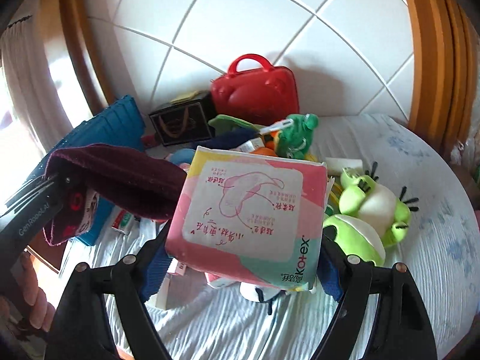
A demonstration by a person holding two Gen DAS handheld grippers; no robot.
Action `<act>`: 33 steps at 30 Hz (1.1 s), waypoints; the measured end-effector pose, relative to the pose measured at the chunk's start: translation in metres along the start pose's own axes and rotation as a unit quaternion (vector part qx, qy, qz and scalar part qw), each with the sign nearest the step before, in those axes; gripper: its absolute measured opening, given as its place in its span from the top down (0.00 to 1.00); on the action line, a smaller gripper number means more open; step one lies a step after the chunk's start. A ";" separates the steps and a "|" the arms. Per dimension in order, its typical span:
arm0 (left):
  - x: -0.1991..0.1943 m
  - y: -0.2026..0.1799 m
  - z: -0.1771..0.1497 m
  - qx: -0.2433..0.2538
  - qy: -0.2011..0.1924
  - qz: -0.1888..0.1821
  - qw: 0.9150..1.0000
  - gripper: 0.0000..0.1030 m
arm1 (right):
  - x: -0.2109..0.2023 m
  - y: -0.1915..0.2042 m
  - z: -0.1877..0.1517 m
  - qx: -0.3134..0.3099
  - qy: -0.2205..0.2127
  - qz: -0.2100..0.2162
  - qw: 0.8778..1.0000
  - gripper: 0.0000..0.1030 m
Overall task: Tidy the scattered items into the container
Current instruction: 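Lift the hat and Kotex pack and carry them over the crate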
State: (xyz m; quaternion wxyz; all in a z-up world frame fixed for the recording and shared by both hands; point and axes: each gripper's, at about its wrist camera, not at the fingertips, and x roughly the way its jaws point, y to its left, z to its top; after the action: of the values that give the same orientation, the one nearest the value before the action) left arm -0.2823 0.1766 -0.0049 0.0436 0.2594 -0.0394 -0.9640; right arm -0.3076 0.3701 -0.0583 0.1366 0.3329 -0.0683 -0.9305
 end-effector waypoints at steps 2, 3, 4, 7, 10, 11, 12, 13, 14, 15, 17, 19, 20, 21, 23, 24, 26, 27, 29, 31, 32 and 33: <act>0.000 0.018 0.004 -0.012 -0.004 0.007 1.000 0.84 | 0.002 0.017 0.006 -0.015 -0.008 0.005 1.000 0.20; 0.000 0.029 0.007 -0.019 -0.007 0.009 1.000 0.84 | 0.005 0.025 0.010 -0.020 -0.010 0.007 1.000 0.20; 0.001 0.040 0.010 -0.026 -0.010 0.012 1.000 0.84 | 0.008 0.032 0.014 -0.026 -0.012 0.007 1.000 0.20; 0.003 0.078 0.018 -0.031 -0.026 0.018 0.999 0.84 | 0.015 0.065 0.031 -0.043 -0.025 0.004 0.999 0.20; 0.004 0.122 0.028 -0.027 -0.045 0.022 0.998 0.84 | 0.022 0.105 0.048 -0.054 -0.047 0.002 0.997 0.20; 0.003 0.140 0.034 -0.027 -0.053 0.024 0.998 0.84 | 0.025 0.121 0.054 -0.057 -0.055 0.001 0.997 0.20; 0.002 0.158 0.040 -0.027 -0.061 0.027 0.997 0.84 | 0.028 0.139 0.059 -0.059 -0.064 0.000 0.996 0.20; 0.001 0.177 0.046 -0.027 -0.069 0.030 0.997 0.84 | 0.031 0.158 0.064 -0.061 -0.071 0.000 0.996 0.20; 0.000 0.195 0.052 -0.026 -0.077 0.032 0.996 0.84 | 0.034 0.177 0.069 -0.063 -0.077 0.002 0.995 0.20; -0.001 0.213 0.058 -0.026 -0.085 0.035 0.995 0.84 | 0.036 0.196 0.074 -0.064 -0.085 0.005 0.994 0.20; -0.004 0.250 0.070 -0.026 -0.101 0.041 0.994 0.84 | 0.039 0.236 0.087 -0.065 -0.102 0.011 0.993 0.20; -0.011 0.284 0.082 -0.025 -0.120 0.056 0.991 0.84 | 0.041 0.277 0.100 -0.069 -0.119 0.023 0.990 0.20; -0.014 0.302 0.087 -0.028 -0.127 0.066 0.989 0.84 | 0.042 0.297 0.106 -0.075 -0.127 0.028 0.989 0.20; -0.016 0.321 0.091 -0.032 -0.132 0.078 0.988 0.84 | 0.044 0.318 0.112 -0.082 -0.133 0.035 0.987 0.20; -0.019 0.357 0.098 -0.041 -0.139 0.101 0.984 0.84 | 0.050 0.358 0.125 -0.097 -0.141 0.052 0.984 0.20; -0.020 0.377 0.099 -0.049 -0.141 0.114 0.982 0.84 | 0.054 0.379 0.130 -0.105 -0.144 0.060 0.982 0.20; -0.017 0.412 0.100 -0.064 -0.137 0.140 0.979 0.84 | 0.062 0.415 0.138 -0.123 -0.148 0.077 0.978 0.20; -0.016 0.430 0.099 -0.072 -0.133 0.154 0.977 0.84 | 0.068 0.431 0.140 -0.130 -0.148 0.086 0.977 0.20; -0.008 0.457 0.094 -0.082 -0.118 0.177 0.974 0.84 | 0.082 0.460 0.143 -0.145 -0.143 0.104 0.974 0.20; 0.006 0.480 0.085 -0.092 -0.091 0.196 0.972 0.84 | 0.097 0.483 0.143 -0.158 -0.132 0.116 0.972 0.20; 0.016 0.488 0.080 -0.098 -0.078 0.201 0.972 0.84 | 0.105 0.495 0.142 -0.164 -0.126 0.123 0.971 0.20; 0.025 0.496 0.073 -0.105 -0.062 0.203 0.971 0.84 | 0.113 0.507 0.142 -0.171 -0.121 0.129 0.969 0.20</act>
State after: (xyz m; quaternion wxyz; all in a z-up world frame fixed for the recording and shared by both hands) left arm -0.3087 -0.3146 0.0944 0.2629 0.1793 0.0078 -0.9480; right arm -0.3766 -0.1417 0.0934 0.3012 0.1781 0.0331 -0.9362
